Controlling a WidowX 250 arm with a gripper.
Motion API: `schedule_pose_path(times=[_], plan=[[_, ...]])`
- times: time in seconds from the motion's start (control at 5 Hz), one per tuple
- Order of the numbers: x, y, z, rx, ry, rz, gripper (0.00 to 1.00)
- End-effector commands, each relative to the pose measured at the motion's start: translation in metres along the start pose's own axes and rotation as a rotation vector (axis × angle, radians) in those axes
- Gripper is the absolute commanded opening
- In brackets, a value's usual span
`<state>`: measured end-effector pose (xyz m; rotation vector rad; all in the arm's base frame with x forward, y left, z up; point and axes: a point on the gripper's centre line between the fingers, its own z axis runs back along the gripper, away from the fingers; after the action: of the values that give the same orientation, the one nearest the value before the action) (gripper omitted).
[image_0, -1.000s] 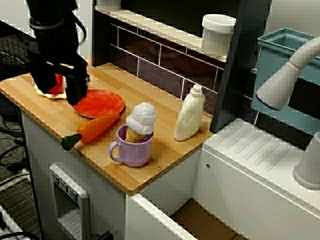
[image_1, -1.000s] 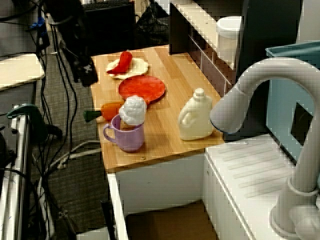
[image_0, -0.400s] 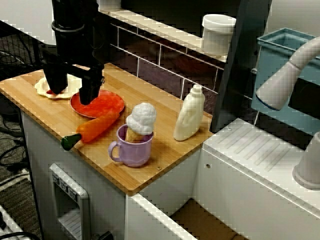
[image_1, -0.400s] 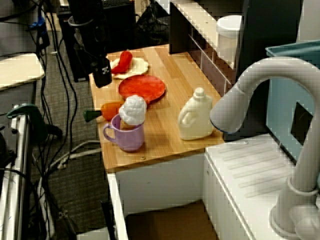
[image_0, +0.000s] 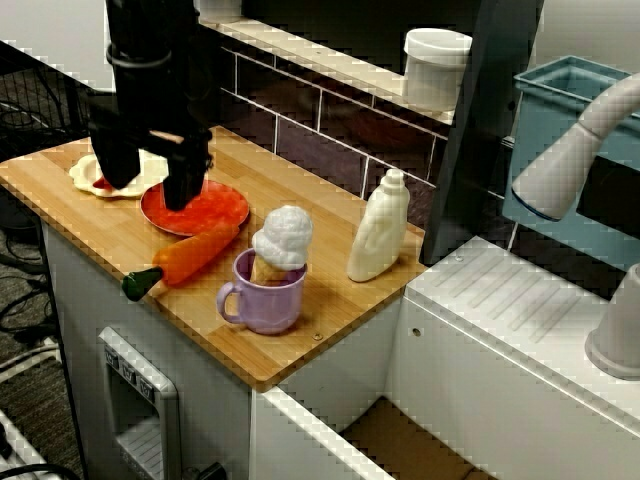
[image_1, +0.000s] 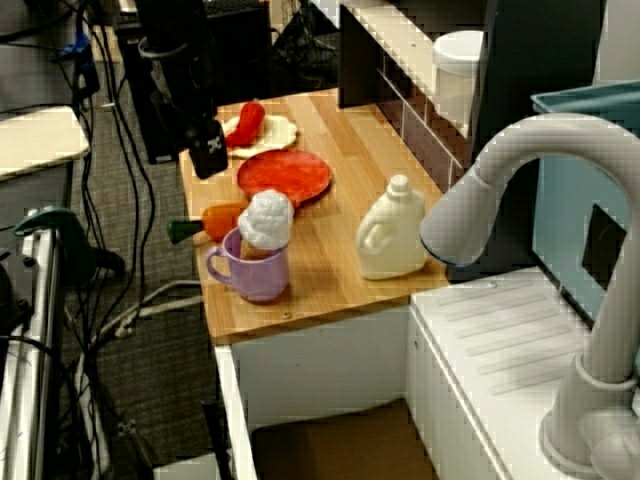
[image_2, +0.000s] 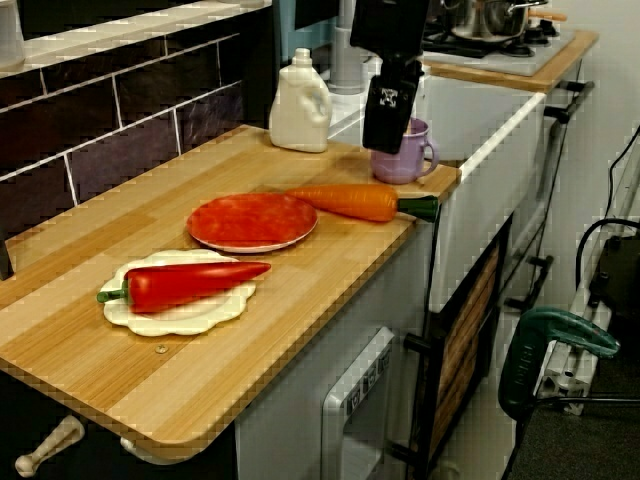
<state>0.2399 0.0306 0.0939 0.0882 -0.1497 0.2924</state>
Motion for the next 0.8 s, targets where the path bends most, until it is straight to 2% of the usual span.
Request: schedule_pose_path(times=[0.0,0.2,0.6], plan=[[0.019,-0.002,-0.014,-0.034,-0.004,0.062,1.0],[0.024,-0.008,-0.024,-0.04,0.003,0.097,1.0],[0.024,-0.014,-0.035,-0.034,0.015,0.1,1.0]])
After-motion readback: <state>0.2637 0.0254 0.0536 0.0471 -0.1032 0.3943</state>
